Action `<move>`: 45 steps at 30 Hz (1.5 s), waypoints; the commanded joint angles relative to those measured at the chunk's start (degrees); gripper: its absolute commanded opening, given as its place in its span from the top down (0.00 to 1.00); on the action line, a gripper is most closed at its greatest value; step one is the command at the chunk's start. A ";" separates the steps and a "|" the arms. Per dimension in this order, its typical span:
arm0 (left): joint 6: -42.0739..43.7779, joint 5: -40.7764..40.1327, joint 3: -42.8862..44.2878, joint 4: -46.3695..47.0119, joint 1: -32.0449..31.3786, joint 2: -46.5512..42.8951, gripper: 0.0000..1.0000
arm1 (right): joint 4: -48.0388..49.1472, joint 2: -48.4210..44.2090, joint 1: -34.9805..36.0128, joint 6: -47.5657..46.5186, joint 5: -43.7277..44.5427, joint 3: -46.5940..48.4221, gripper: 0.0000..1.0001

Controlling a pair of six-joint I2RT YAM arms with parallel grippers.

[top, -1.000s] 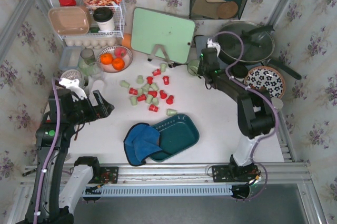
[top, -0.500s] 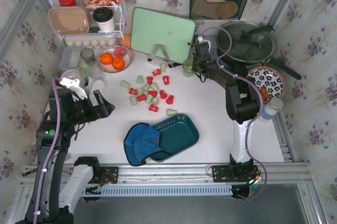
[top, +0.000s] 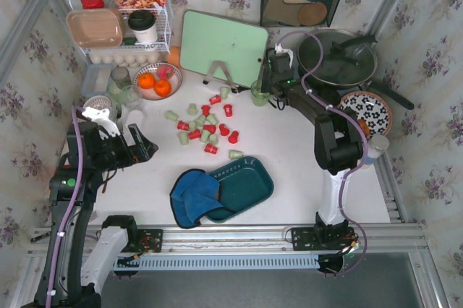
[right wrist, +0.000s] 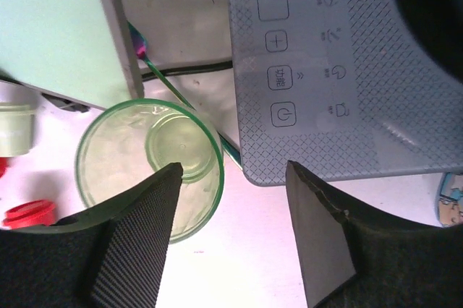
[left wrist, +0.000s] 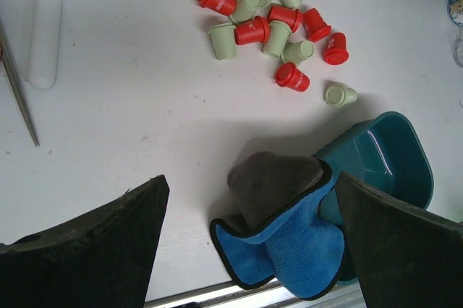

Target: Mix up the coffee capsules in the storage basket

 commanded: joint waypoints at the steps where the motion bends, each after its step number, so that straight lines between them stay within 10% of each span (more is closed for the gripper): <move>1: -0.20 0.54 -0.08 1.25 0.07 0.13 0.00 | 0.73 -3.31 0.08 -0.51 -0.51 -0.81 0.34; 13: -0.19 0.06 -0.08 1.14 0.06 0.41 0.00 | -0.28 1.14 0.08 -1.92 -1.85 0.49 0.54; 20: -0.28 0.75 0.01 1.19 0.06 1.03 0.00 | -0.42 1.12 0.08 -1.43 -4.02 -0.09 1.00; 41: -0.28 0.89 0.07 1.21 0.07 0.60 0.00 | -13.29 5.12 -0.01 -6.20 -6.15 9.04 1.00; 45: -0.28 0.72 -0.06 1.08 0.07 0.53 0.00 | -13.21 5.57 -0.01 -6.12 -2.99 9.89 0.84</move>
